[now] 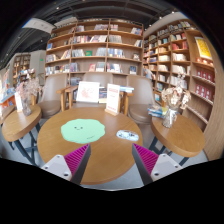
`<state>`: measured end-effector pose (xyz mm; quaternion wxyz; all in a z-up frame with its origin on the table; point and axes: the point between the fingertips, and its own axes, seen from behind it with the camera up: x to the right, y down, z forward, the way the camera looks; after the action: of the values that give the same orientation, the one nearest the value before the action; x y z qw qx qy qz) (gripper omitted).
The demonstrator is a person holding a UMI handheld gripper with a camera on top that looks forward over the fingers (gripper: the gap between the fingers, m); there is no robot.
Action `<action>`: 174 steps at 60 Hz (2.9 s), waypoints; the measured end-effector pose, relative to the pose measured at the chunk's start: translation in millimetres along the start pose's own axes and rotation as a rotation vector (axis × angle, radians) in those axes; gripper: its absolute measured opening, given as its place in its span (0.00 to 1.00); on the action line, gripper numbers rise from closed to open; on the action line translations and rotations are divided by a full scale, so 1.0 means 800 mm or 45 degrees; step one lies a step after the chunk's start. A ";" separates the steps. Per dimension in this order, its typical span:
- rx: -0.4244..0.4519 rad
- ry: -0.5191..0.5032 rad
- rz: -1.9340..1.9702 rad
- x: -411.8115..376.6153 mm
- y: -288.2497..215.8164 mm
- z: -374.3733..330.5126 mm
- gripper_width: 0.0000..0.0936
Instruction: Arrange mouse
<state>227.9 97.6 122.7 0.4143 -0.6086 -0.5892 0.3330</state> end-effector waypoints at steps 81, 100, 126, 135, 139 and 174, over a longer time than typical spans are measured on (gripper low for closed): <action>-0.241 0.094 0.025 0.154 0.051 0.306 0.91; -0.276 0.069 0.134 0.168 0.031 0.368 0.90; -0.286 0.172 0.191 0.198 0.025 0.372 0.45; -0.227 0.191 0.190 0.193 -0.007 0.348 0.43; -0.189 0.176 0.187 0.180 -0.036 0.333 0.43; -0.179 -0.180 0.056 -0.184 -0.074 0.312 0.43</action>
<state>-33.4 -22.8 54.8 0.3207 -0.6238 -0.6253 0.3419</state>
